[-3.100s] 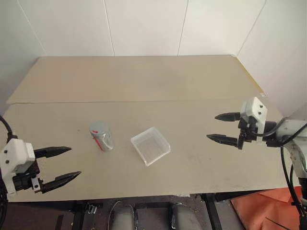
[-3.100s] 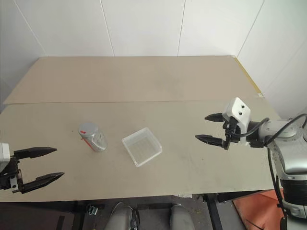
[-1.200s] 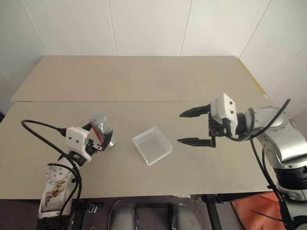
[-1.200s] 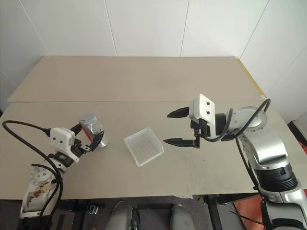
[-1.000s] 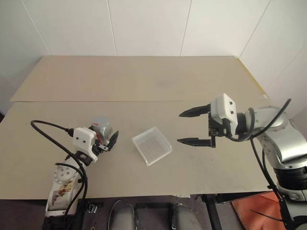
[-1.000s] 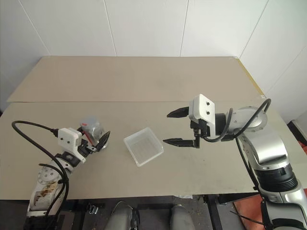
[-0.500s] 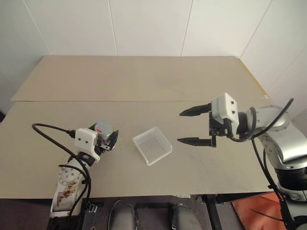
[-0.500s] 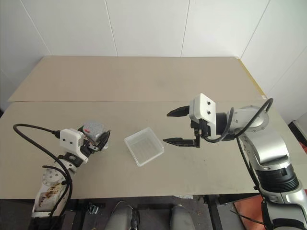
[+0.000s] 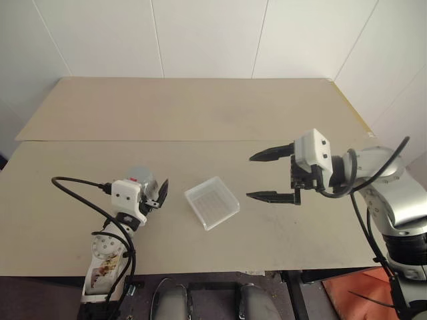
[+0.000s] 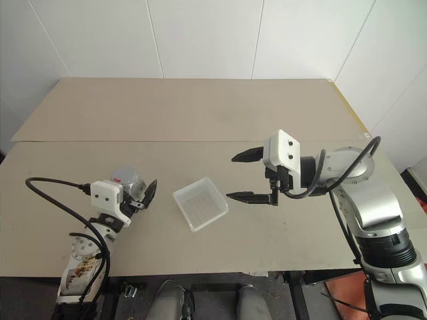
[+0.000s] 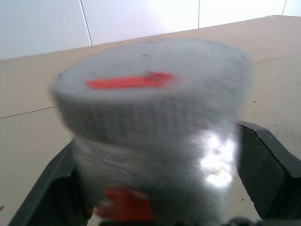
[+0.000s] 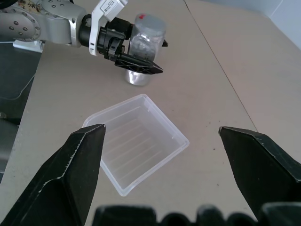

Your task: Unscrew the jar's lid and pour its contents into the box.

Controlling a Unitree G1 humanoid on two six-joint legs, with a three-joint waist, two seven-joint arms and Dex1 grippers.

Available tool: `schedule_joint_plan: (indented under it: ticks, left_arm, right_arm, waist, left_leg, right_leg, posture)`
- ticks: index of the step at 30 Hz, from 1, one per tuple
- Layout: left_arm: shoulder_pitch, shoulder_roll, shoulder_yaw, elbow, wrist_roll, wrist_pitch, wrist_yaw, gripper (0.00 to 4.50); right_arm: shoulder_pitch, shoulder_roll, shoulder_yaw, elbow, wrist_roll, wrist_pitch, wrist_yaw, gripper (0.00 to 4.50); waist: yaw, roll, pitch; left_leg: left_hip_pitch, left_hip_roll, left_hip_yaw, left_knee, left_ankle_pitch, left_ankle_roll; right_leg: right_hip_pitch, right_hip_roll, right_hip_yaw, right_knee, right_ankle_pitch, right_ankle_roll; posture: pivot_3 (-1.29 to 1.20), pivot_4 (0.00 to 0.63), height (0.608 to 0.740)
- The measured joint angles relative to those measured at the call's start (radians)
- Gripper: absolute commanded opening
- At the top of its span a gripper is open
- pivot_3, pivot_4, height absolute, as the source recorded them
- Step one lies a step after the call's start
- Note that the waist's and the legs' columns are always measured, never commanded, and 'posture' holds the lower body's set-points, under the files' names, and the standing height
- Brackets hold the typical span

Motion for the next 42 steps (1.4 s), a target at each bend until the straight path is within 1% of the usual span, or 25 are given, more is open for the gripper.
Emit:
schedule_joint_plan:
  ticks: [4, 5, 10, 13, 14, 16, 17, 20, 22, 24, 28, 30, 32, 37, 42]
  left_arm:
    - [-0.001, -0.006, -0.003, -0.001, 0.000, -0.001, 0.009, 2.03]
    - [-0.002, -0.007, -0.004, -0.001, 0.000, -0.001, 0.011, 1.95]
    - [-0.005, -0.007, -0.004, -0.001, 0.002, -0.002, 0.016, 1.96]
    - [-0.023, 0.015, -0.008, -0.010, 0.000, 0.000, 0.000, 1.96]
    - [-0.032, 0.042, -0.009, -0.023, -0.017, 0.018, -0.028, 1.96]
    - [-0.069, 0.134, 0.002, -0.053, -0.100, 0.095, -0.117, 1.96]
    - [-0.107, 0.221, 0.021, -0.065, -0.180, 0.163, -0.199, 1.96]
    - [-0.214, 0.417, 0.071, -0.074, -0.364, 0.286, -0.435, 1.96]
    - [-0.277, 0.494, 0.077, -0.051, -0.442, 0.332, -0.579, 1.96]
    - [-0.349, 0.534, 0.059, 0.022, -0.492, 0.367, -0.713, 1.96]
    - [-0.541, 0.541, -0.017, 0.174, -0.520, 0.393, -0.920, 1.96]
    - [-0.605, 0.529, -0.042, 0.216, -0.520, 0.391, -0.965, 1.96]
    - [-0.679, 0.482, -0.078, 0.284, -0.497, 0.371, -1.004, 1.96]
    - [-0.725, 0.429, -0.130, 0.376, -0.455, 0.333, -1.079, 1.96]
    - [-0.758, 0.397, -0.136, 0.418, -0.427, 0.295, -1.115, 1.96]
  right_arm:
    - [0.000, 0.000, 0.000, 0.000, 0.000, 0.000, 0.000, 4.50]
    - [0.000, 0.000, 0.000, 0.000, 0.000, 0.000, 0.000, 4.50]
    - [0.000, 0.000, 0.000, -0.005, 0.000, 0.000, -0.004, 4.50]
    - [0.001, 0.005, 0.000, -0.015, 0.001, 0.000, -0.014, 4.50]
    - [0.001, 0.009, 0.000, -0.018, 0.001, 0.001, -0.020, 4.50]
    - [-0.010, 0.037, 0.003, -0.016, 0.002, 0.014, -0.043, 4.50]
    - [-0.034, 0.075, 0.009, -0.013, 0.003, 0.032, -0.068, 4.50]
    - [-0.130, 0.172, 0.018, 0.005, 0.017, 0.094, -0.144, 4.50]
    - [-0.190, 0.230, 0.023, 0.014, 0.036, 0.134, -0.185, 4.50]
    - [-0.244, 0.299, 0.035, 0.036, 0.046, 0.179, -0.230, 4.50]
    - [-0.358, 0.457, 0.070, 0.100, 0.061, 0.281, -0.354, 4.50]
    - [-0.384, 0.486, 0.087, 0.103, 0.061, 0.299, -0.385, 4.50]
    - [-0.405, 0.520, 0.100, 0.115, 0.061, 0.329, -0.414, 4.50]
    - [-0.411, 0.548, 0.127, 0.120, 0.061, 0.365, -0.442, 4.50]
    - [-0.426, 0.555, 0.127, 0.137, 0.060, 0.373, -0.461, 4.50]
  waist:
    - [0.001, 0.000, 0.000]
    - [0.000, 0.000, 0.000]
    - [0.001, 0.000, 0.000]
    - [0.002, 0.000, 0.000]
    - [0.001, 0.000, 0.000]
    - [-0.001, 0.000, 0.000]
    - [-0.006, 0.000, 0.000]
    - [-0.019, 0.000, 0.000]
    - [-0.020, 0.000, 0.000]
    - [-0.020, 0.000, 0.000]
    - [-0.016, 0.000, 0.000]
    - [-0.015, 0.000, 0.000]
    - [-0.013, 0.000, 0.000]
    - [-0.020, 0.000, 0.000]
    - [-0.022, 0.000, 0.000]
  left_leg:
    - [0.000, 0.000, 0.000, 0.000, 0.000, 0.000]
    - [0.000, 0.000, 0.000, 0.000, 0.000, 0.000]
    - [0.000, 0.000, 0.000, 0.000, 0.000, 0.000]
    - [0.000, 0.000, 0.000, 0.000, 0.000, 0.000]
    - [0.000, 0.000, 0.000, 0.000, 0.000, 0.000]
    - [0.000, 0.001, 0.000, 0.001, 0.000, 0.000]
    - [-0.001, 0.001, 0.000, 0.002, 0.000, -0.001]
    - [0.000, 0.001, 0.000, 0.002, 0.001, -0.001]
    - [-0.001, 0.001, 0.001, 0.002, 0.000, -0.001]
    - [-0.001, 0.001, 0.001, 0.002, 0.000, -0.001]
    - [-0.005, 0.001, 0.001, 0.004, 0.001, -0.001]
    - [-0.006, 0.001, 0.001, 0.005, 0.000, 0.000]
    - [-0.008, 0.000, 0.001, 0.007, 0.000, 0.000]
    - [-0.010, 0.000, 0.001, 0.007, 0.000, 0.001]
    - [-0.010, 0.001, 0.001, 0.007, 0.000, 0.001]
  right_leg:
    - [0.000, 0.000, 0.000, 0.000, 0.000, 0.000]
    - [0.000, 0.000, 0.000, 0.000, 0.000, 0.000]
    - [0.000, 0.000, 0.000, 0.000, 0.000, 0.000]
    - [0.000, 0.000, 0.000, 0.000, 0.000, 0.000]
    - [0.000, 0.000, 0.000, 0.000, 0.000, 0.000]
    - [0.000, 0.001, -0.001, 0.002, 0.000, 0.000]
    - [-0.001, 0.001, 0.000, 0.003, 0.000, 0.000]
    - [-0.002, 0.002, -0.001, 0.003, 0.000, 0.000]
    - [-0.001, 0.001, -0.001, 0.002, 0.000, 0.000]
    - [-0.001, 0.002, -0.002, 0.002, 0.000, 0.000]
    - [-0.002, 0.002, -0.003, 0.003, 0.000, 0.000]
    - [-0.002, 0.002, -0.004, 0.003, 0.000, 0.000]
    - [-0.002, 0.002, -0.004, 0.003, 0.001, 0.001]
    - [-0.004, 0.002, -0.004, 0.004, 0.001, 0.002]
    - [-0.004, 0.002, -0.003, 0.003, 0.001, 0.002]
  posture:
    - [0.00, 0.150, 0.740]
    - [0.00, 0.150, 0.740]
    - [0.00, 0.150, 0.740]
    - [0.00, 0.150, 0.740]
    - [0.00, 0.150, 0.740]
    - [0.00, 0.150, 0.740]
    - [0.00, 0.150, 0.740]
    - [0.00, 0.150, 0.740]
    - [0.00, 0.150, 0.740]
    - [0.00, 0.150, 0.740]
    - [0.00, 0.150, 0.740]
    - [0.00, 0.150, 0.740]
    - [0.00, 0.150, 0.740]
    - [0.00, 0.150, 0.740]
    - [0.00, 0.150, 0.740]
